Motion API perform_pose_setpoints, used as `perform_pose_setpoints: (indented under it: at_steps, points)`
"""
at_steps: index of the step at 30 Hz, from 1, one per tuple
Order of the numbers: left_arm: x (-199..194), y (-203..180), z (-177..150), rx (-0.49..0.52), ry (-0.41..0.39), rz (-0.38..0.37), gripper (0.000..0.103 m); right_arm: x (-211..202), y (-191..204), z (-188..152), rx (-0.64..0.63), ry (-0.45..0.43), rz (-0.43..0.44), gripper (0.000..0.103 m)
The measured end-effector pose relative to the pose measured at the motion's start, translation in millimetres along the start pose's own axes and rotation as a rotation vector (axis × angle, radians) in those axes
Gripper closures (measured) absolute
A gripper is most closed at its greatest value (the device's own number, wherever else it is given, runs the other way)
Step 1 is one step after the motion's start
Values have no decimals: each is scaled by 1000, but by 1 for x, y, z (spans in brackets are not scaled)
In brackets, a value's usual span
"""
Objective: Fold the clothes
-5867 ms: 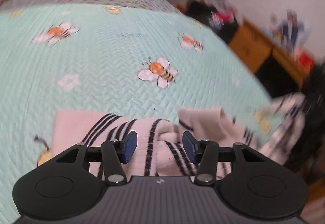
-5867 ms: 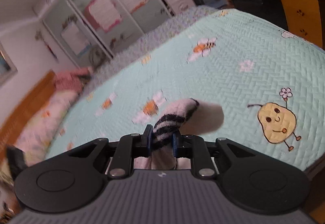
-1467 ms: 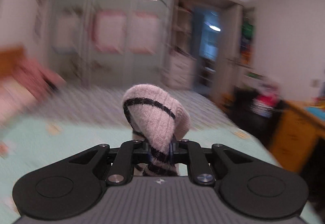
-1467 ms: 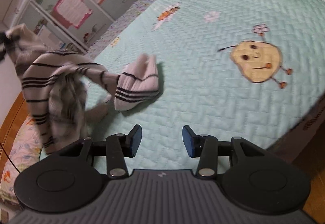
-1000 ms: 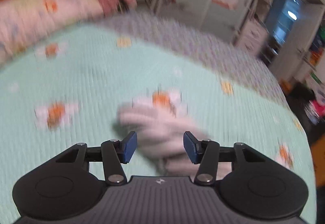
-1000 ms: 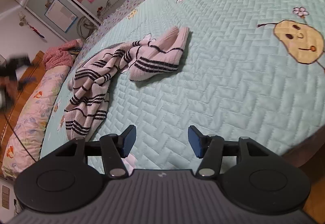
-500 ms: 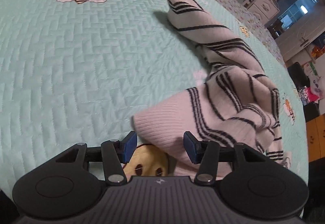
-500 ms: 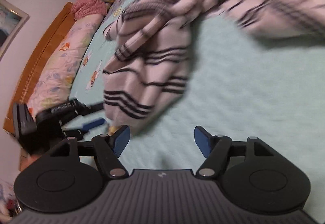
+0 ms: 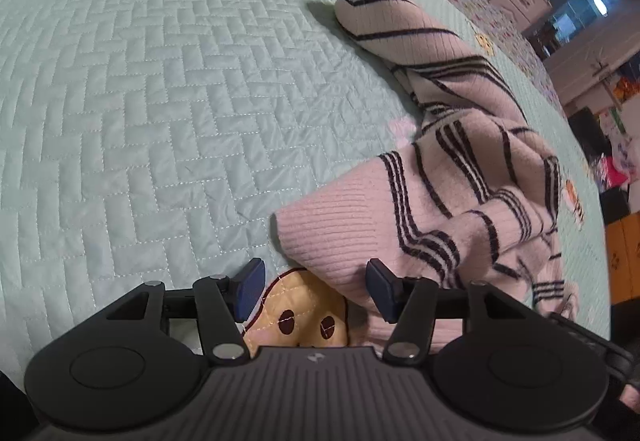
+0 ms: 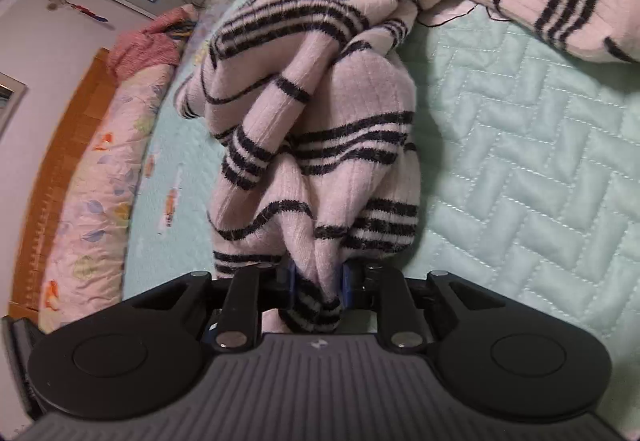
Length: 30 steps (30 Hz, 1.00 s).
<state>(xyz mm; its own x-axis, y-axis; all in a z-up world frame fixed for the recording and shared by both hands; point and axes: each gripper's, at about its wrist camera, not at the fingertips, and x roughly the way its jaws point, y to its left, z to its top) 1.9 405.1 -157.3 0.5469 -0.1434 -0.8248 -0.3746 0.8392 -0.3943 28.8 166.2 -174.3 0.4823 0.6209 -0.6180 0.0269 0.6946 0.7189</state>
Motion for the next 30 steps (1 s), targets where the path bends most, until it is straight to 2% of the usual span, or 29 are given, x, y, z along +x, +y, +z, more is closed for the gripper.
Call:
perform_pose_setpoints:
  at_steps: [3,5,7,9,11,12,14,17,21,29,30]
  points:
    - [0,-6,1,54,19,37,44,-42,2,2,-107,-75,-45,83]
    - [1,-12,0,99,26,71,43,-79,1,8,-187,-145,-110,84]
    - [3,-18,-2,138,30,96,43,-108,-8,15,-232,-163,-188,83]
    - [5,-25,-5,169,33,101,42,-127,-27,21,-193,-176,-283,81]
    - [8,-31,-10,194,39,96,42,-140,-47,24,-126,-213,-358,75]
    - [10,-35,-12,207,42,93,42,-145,-56,24,-84,-230,-369,68]
    - [13,-42,-15,233,46,76,42,-153,-72,19,-19,-245,-352,65]
    - [18,-53,-17,259,29,73,41,-151,-77,10,-23,-225,-333,64]
    - [28,-60,-8,258,-15,56,41,-144,-87,-1,35,-185,-286,48]
    - [52,-83,6,326,-45,31,40,-149,-89,-12,59,-182,-287,47]
    - [55,-86,7,337,-47,25,43,-148,-90,-12,62,-183,-291,47]
